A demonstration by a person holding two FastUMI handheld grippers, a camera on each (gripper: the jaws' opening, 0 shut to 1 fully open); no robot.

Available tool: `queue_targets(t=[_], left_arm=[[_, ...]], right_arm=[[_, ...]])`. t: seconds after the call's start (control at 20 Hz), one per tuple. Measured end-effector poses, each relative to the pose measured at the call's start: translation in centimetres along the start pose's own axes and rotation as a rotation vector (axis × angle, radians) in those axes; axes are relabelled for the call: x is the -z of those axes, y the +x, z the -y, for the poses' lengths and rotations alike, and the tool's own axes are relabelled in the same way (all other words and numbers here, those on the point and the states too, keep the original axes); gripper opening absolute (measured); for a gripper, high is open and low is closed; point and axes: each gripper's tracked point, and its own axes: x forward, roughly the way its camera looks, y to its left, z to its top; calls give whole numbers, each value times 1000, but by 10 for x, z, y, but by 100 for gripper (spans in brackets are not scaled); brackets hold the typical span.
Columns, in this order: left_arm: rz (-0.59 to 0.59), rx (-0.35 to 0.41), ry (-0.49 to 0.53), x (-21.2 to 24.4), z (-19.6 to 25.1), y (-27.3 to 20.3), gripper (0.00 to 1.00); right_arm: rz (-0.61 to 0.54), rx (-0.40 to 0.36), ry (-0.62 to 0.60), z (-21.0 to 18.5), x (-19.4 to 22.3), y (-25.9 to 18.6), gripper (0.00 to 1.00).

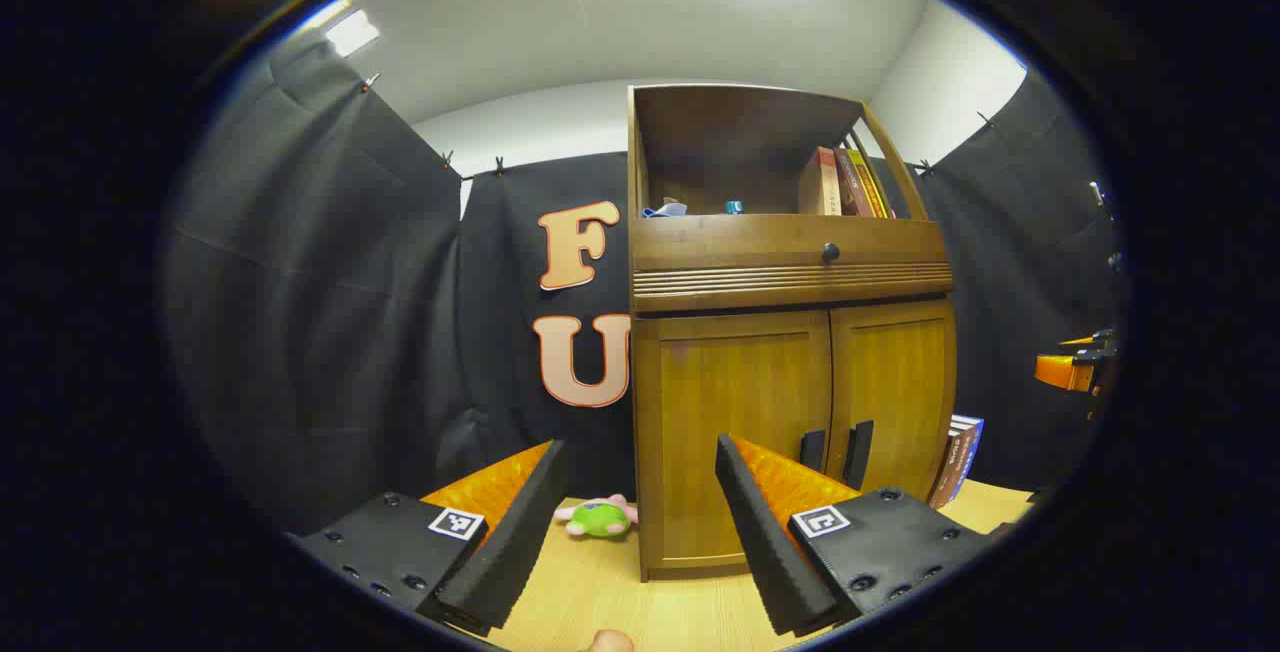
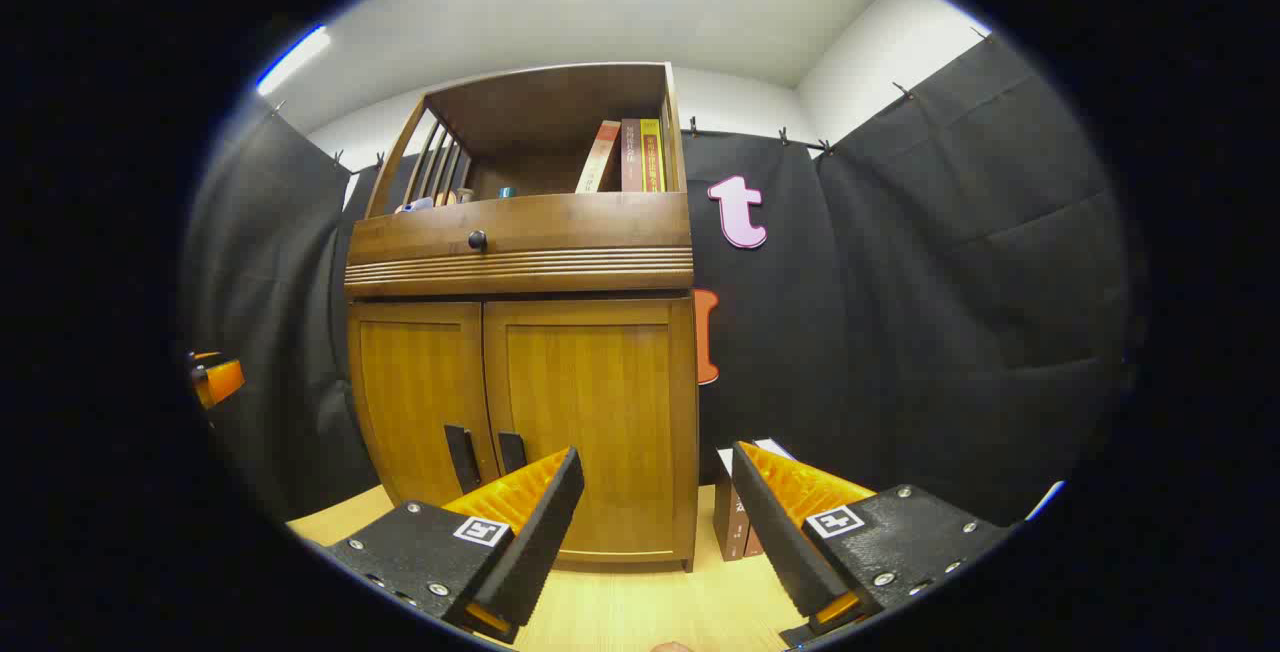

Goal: Open the right door of the double-door shoe cabinet with the right hand, and open the left door with the left hand.

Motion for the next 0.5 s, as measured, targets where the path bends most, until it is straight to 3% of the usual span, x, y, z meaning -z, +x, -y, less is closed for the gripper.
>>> queue_targets(t=[0.35, 0.5], left_arm=[[-33, 93, -35, 9, 41, 6, 95], [-51, 94, -33, 16, 42, 10, 95]], right_arm=[[12, 6, -16, 5, -4, -3, 100], [-1, 17, -25, 10, 2, -2, 100]])
